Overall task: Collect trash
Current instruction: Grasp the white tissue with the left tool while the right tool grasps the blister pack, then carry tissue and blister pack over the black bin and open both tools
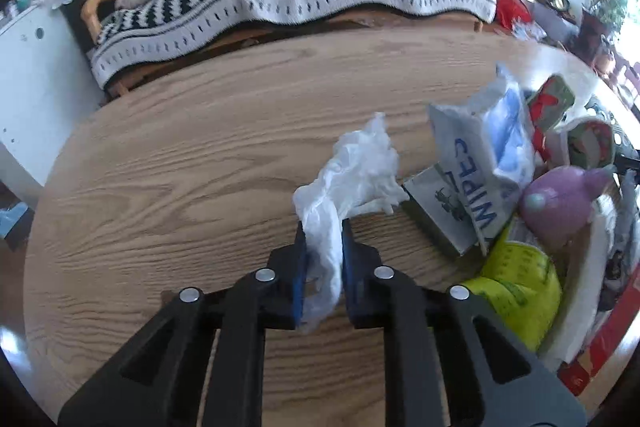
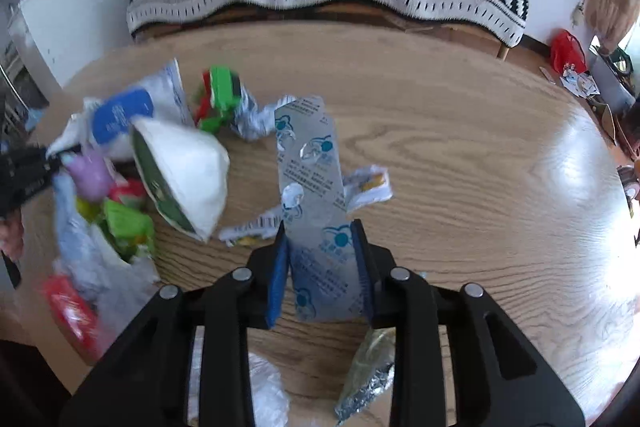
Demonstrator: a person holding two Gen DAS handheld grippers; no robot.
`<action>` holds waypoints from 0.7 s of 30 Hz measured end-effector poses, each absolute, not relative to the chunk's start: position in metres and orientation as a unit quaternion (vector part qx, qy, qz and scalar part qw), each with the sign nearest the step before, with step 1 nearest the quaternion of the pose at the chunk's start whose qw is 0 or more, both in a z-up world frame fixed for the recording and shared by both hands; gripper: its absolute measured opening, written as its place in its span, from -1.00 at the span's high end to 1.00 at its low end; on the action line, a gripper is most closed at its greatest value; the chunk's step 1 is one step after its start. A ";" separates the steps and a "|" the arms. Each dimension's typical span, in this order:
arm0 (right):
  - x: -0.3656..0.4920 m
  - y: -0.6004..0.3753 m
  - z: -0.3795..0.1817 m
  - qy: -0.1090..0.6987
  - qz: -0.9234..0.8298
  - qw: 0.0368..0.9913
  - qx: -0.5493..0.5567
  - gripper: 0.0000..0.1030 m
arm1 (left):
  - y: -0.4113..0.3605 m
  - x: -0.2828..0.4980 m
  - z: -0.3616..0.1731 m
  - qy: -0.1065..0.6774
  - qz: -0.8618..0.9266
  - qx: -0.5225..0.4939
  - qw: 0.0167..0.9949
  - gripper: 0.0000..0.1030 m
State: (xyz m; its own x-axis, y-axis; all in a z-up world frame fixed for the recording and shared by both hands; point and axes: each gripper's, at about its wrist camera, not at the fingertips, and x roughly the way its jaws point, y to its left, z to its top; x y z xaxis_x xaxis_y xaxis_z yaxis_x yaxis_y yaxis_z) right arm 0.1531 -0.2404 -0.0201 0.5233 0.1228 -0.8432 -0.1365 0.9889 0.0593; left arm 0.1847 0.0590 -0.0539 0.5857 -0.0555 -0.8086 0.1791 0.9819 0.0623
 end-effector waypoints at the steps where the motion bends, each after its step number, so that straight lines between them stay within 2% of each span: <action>1: 0.151 -0.241 -0.016 0.480 0.077 0.874 -0.004 0.42 | 0.060 0.182 -0.051 0.448 -0.064 0.067 0.889 0.76; 10: 0.143 -0.248 -0.003 0.468 0.070 0.881 0.002 0.43 | 0.064 0.171 -0.039 0.442 -0.042 0.067 0.893 0.77; 15: 0.112 -0.297 0.036 0.428 0.042 0.901 0.051 0.43 | 0.057 0.155 -0.006 0.425 -0.045 0.038 0.903 0.77; 18: 0.070 -0.350 0.067 0.390 0.007 0.917 0.084 0.42 | 0.019 0.132 0.027 0.393 -0.075 0.034 0.916 0.77; 21: 0.007 -0.424 0.086 0.369 -0.054 0.923 0.097 0.42 | -0.058 0.102 0.052 0.366 -0.143 0.062 0.918 0.77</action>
State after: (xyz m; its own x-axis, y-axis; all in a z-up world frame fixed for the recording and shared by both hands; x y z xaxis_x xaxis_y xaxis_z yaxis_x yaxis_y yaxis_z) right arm 0.0074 -0.4239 0.0855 0.7223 -0.0292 -0.6909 0.1716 0.9754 0.1382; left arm 0.1022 -0.0578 0.0521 0.6916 -0.2167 -0.6890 0.3074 0.9515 0.0092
